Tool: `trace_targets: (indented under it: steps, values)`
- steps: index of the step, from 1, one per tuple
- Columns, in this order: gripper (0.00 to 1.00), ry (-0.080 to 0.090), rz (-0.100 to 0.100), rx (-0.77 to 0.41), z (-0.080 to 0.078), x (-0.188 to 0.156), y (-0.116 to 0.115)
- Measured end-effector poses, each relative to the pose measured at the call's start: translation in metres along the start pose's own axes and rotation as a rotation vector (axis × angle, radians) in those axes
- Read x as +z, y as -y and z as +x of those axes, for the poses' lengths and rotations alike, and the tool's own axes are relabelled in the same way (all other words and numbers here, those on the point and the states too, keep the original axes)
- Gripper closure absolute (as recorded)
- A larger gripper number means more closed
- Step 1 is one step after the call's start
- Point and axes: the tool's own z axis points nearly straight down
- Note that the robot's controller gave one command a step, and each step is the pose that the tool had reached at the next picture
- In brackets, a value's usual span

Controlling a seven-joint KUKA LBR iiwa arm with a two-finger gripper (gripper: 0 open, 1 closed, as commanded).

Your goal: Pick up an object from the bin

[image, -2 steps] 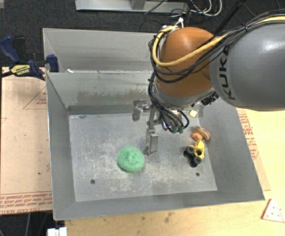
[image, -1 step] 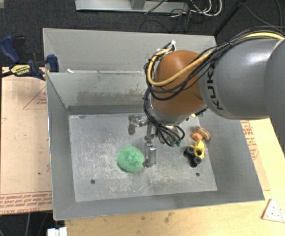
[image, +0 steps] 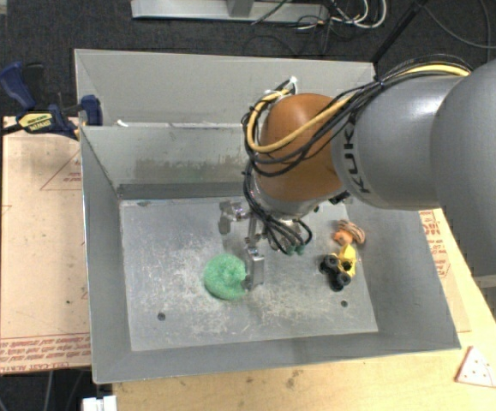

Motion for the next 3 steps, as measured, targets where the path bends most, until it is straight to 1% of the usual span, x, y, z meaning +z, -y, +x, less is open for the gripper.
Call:
trace_targets:
  steps: [1,2,3]
  values:
    - [0.0,0.001,0.001,0.005,0.015,0.019,-0.01]
    - [1.0,0.001,0.0,0.044,-0.006,0.029,-0.011]
    - [0.0,0.001,-0.001,0.046,-0.006,0.029,-0.011]
